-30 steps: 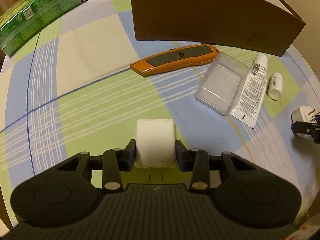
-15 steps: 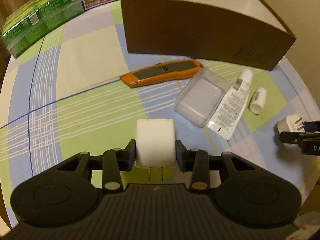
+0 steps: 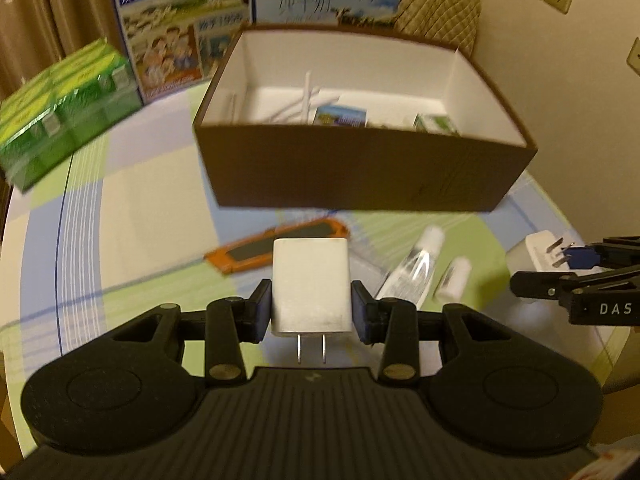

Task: Organize rigid objects
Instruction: 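Lift the charger and plug adapter and carry both into the brown box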

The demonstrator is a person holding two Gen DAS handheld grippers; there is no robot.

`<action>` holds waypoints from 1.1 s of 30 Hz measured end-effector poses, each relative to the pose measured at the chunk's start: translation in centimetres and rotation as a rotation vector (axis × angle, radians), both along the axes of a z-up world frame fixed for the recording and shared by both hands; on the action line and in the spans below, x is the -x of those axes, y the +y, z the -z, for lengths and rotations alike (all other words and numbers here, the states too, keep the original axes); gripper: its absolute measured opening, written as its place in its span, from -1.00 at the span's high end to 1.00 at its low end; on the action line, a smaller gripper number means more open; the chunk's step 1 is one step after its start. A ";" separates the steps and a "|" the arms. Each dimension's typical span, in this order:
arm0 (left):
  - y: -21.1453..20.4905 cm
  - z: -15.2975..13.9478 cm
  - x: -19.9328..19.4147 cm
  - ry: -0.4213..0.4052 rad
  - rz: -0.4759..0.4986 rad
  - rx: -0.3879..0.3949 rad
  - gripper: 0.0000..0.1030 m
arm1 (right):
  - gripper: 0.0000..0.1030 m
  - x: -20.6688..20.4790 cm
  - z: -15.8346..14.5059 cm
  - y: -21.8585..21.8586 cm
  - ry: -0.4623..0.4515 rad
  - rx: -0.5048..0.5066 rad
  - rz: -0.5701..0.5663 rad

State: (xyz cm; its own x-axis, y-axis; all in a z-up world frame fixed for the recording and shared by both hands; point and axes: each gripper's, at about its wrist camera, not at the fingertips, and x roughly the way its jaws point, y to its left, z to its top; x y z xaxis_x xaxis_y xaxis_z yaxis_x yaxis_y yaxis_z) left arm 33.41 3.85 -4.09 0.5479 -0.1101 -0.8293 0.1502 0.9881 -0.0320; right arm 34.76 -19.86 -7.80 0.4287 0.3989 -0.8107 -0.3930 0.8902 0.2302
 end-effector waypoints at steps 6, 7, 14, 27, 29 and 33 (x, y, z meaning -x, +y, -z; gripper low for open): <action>-1.0 -1.6 -2.6 -0.036 0.015 0.006 0.31 | -0.11 -1.8 -2.0 0.5 -0.033 -0.055 -0.017; -1.1 -1.9 -3.1 -0.046 0.019 0.000 0.31 | -0.11 -2.3 -2.3 0.5 -0.039 -0.061 -0.021; -2.0 -3.9 -8.0 -0.104 0.041 -0.012 0.31 | -0.11 -6.6 -4.2 1.4 -0.096 -0.101 -0.026; -2.7 -4.2 -18.0 -0.134 0.086 -0.056 0.31 | -0.11 -16.6 -4.4 4.6 -0.143 -0.118 0.005; -2.7 -3.9 -19.4 -0.130 0.089 -0.065 0.31 | -0.11 -17.8 -4.1 5.1 -0.145 -0.115 0.011; -2.7 -3.0 -22.1 -0.109 0.092 -0.071 0.31 | -0.11 -20.4 -3.3 5.9 -0.147 -0.099 0.024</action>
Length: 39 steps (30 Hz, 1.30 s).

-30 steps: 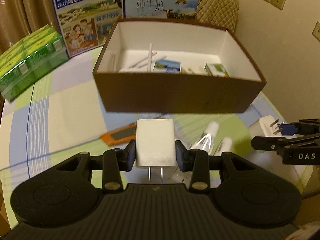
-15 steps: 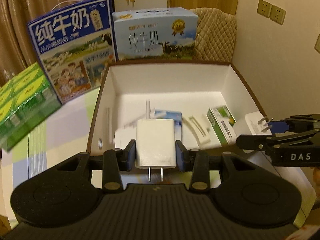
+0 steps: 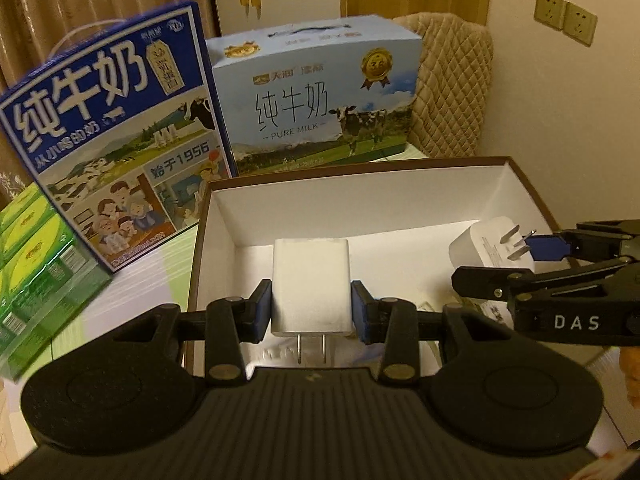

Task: Organize rigid objects
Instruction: 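Lift the charger and plug adapter and carry both into the brown box, then open both grippers to release the charger and plug adapter in the box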

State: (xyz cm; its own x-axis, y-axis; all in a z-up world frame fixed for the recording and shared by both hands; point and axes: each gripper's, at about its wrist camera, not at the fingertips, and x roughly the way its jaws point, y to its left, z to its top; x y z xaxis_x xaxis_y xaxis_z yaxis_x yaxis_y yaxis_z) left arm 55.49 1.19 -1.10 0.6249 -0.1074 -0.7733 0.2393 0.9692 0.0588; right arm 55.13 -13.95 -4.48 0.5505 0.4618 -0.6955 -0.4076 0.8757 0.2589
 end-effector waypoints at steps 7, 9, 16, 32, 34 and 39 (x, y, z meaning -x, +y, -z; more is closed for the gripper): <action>0.1 2.1 -4.3 0.038 0.011 -0.030 0.31 | -0.11 -4.1 2.3 1.4 0.032 0.023 0.017; 0.2 2.7 -5.5 0.053 0.008 -0.031 0.31 | -0.11 -4.9 2.9 1.7 0.040 0.028 0.021; 0.3 4.9 -8.1 0.091 0.001 -0.049 0.31 | -0.11 -7.3 4.7 2.5 0.068 0.045 0.035; -0.2 8.6 -11.0 0.147 0.006 -0.053 0.31 | -0.11 -10.3 8.2 2.9 0.155 0.067 0.085; -0.2 8.5 -11.1 0.143 0.010 -0.050 0.29 | -0.11 -10.4 8.2 3.0 0.144 0.074 0.083; 0.2 8.0 -11.0 0.139 -0.002 -0.035 0.24 | -0.11 -10.7 8.2 3.1 0.156 0.054 0.081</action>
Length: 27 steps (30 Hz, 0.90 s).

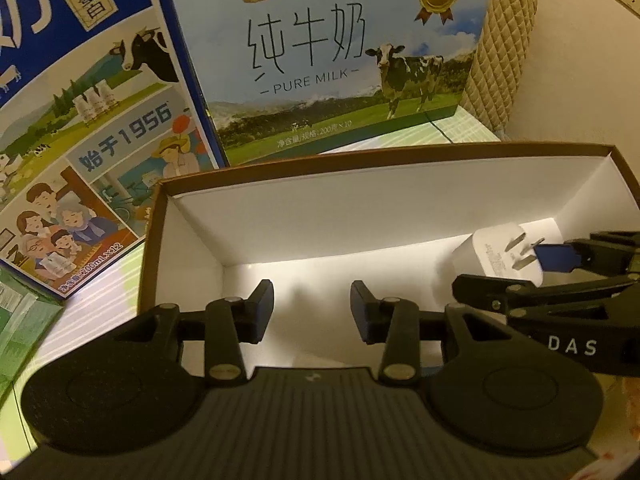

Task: Organize rigid objects
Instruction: 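Open both grippers to release the charger and plug adapter in the box, then withdraw both tools from the brown box back over the table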

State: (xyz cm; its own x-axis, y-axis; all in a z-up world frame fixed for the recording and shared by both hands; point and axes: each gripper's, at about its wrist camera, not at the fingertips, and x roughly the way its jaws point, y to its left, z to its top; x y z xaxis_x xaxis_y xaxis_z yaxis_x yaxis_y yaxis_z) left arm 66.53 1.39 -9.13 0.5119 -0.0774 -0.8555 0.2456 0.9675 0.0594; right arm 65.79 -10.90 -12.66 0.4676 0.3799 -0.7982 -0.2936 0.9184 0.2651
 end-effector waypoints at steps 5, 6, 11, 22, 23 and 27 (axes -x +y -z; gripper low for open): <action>0.4 -0.6 0.6 -0.006 -0.003 0.000 0.16 | -0.13 0.1 -0.6 -0.1 -0.020 -0.082 0.023; 0.5 -0.7 0.7 -0.006 -0.004 0.001 0.15 | -0.14 0.1 -0.9 -0.1 -0.030 -0.095 0.019; 0.6 -1.5 1.6 -0.018 -0.006 0.008 0.01 | -0.19 0.3 -2.0 -0.2 -0.041 -0.089 0.030; 0.5 -3.4 3.7 -0.043 -0.010 0.028 -0.01 | -0.22 2.4 -3.0 -2.0 -0.033 -0.080 0.060; 0.4 -3.6 3.9 -0.047 -0.010 0.031 -0.01 | -0.22 2.6 -3.1 -2.1 -0.035 -0.080 0.063; 0.3 -4.5 4.7 -0.062 -0.009 0.037 -0.01 | -0.23 3.2 -3.9 -2.7 -0.048 -0.081 0.072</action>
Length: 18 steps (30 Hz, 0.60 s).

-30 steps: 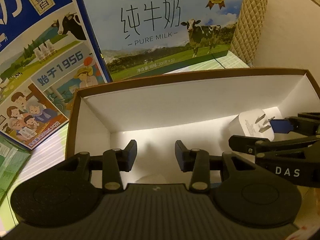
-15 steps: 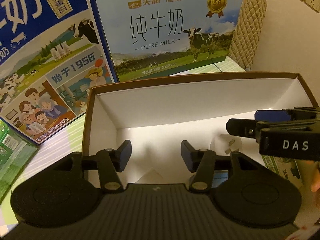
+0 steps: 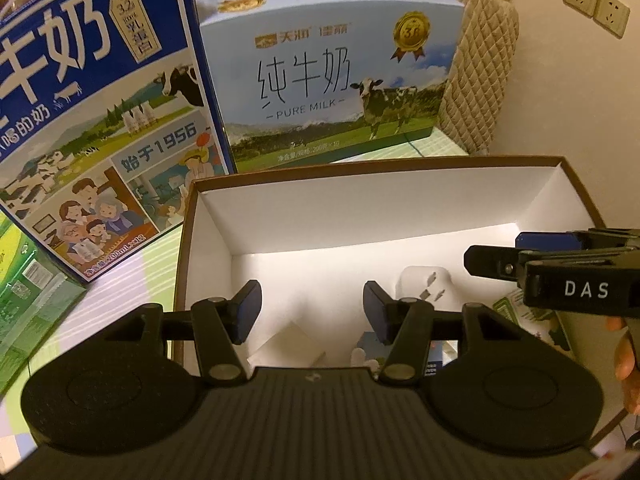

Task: Organize rigid objects
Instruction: 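Withdraw both tools from the brown box back over the table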

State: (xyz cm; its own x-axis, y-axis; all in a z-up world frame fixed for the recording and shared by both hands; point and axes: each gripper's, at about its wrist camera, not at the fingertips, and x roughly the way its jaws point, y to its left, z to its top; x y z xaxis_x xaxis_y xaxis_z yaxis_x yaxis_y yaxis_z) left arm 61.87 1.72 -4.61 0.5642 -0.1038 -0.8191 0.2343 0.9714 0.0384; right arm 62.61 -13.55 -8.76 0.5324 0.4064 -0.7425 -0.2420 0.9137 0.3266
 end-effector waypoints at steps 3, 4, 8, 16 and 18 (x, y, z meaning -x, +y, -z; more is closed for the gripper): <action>0.0 -0.7 0.6 -0.010 -0.004 0.002 -0.01 | -0.23 0.5 -0.7 -0.3 -0.013 -0.001 0.003; 0.0 -0.9 0.9 -0.011 -0.007 0.003 -0.01 | -0.23 0.7 -1.0 -0.4 -0.018 -0.001 0.003; -0.1 -1.8 2.2 -0.028 -0.011 0.011 -0.01 | -0.23 1.7 -2.0 -0.8 -0.045 0.006 0.003; -0.3 -3.7 5.1 -0.054 -0.016 0.032 -0.01 | -0.24 4.2 -3.6 -2.0 -0.068 -0.001 0.018; -0.3 -4.2 6.0 -0.062 -0.012 0.036 -0.01 | -0.24 4.9 -4.0 -2.2 -0.076 0.000 0.018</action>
